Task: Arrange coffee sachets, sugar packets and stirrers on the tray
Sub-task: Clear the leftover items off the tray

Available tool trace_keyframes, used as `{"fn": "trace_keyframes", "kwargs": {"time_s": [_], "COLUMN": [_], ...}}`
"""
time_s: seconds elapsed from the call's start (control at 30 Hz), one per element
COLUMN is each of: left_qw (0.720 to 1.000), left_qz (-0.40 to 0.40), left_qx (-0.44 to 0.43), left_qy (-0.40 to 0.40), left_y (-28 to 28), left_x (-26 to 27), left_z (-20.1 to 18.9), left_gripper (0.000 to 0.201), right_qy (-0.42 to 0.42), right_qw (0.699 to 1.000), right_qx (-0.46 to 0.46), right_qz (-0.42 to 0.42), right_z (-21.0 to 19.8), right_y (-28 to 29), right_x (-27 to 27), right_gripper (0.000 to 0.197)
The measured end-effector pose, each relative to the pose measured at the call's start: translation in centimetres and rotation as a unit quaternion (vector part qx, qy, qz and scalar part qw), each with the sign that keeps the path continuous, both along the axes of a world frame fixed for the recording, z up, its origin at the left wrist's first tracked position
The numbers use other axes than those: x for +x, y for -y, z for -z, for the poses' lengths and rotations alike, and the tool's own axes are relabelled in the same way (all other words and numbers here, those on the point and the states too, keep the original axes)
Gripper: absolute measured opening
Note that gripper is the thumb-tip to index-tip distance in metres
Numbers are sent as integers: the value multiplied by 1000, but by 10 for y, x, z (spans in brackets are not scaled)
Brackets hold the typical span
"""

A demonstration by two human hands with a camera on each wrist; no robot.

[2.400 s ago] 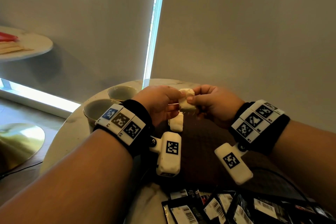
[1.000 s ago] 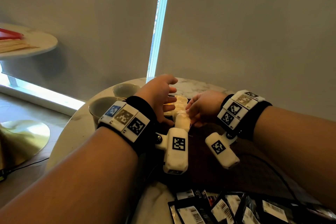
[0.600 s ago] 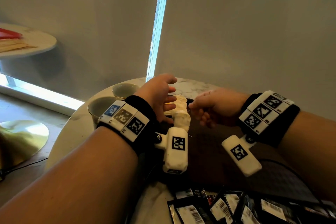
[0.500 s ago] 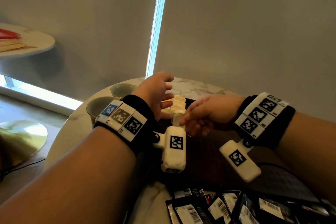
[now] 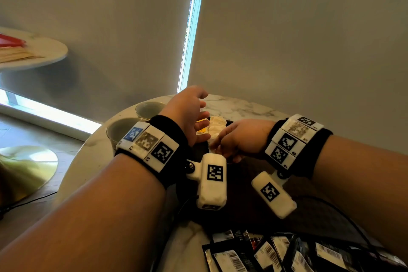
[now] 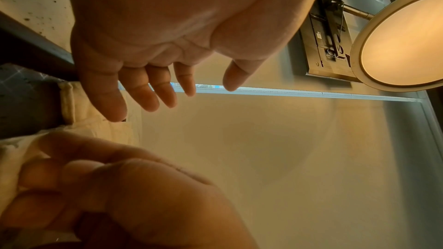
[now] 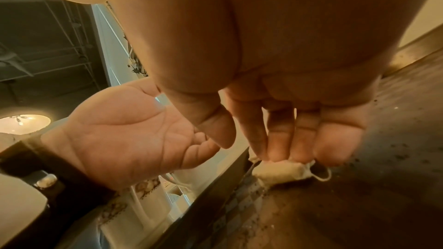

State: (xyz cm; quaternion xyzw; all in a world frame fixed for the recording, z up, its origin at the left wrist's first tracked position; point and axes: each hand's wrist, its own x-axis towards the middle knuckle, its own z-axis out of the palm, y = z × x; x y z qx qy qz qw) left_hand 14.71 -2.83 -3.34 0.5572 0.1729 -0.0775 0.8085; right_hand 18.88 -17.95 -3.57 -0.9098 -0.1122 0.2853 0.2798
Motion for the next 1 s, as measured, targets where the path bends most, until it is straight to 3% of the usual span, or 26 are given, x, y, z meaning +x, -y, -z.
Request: {"fn": "trace_keyframes", "kwargs": {"time_s": [0.43,0.57,0.7,0.8,0.9,1.0], "left_qw": [1000,1000,999,998,996,991], "left_qz": [-1,4,41,55,77,124], "left_qx": [5,11,10,13,23,12], "left_qy": [1,-6,-10,-22,-37,-52], "left_y": [0,1,2,2,3,4], "left_x": [-1,2,5,7,9,10], "left_z": [-1,1,7,11,14,16], "left_gripper": [28,27,45,49,51,59], "right_qy": [-11,1,32,3,-76,-118], "right_qw": [1000,996,976,947,921,914], "right_qx": [4,61,146,218,276,291], "right_qz": [24,59,159,237,263,258], "right_z": [3,4,5,-1,-4,1], "right_y": [-2,6,14,16,17,12], "right_x": [6,13,33,51,65,71], "right_gripper": [27,18,16,49,88,107]}}
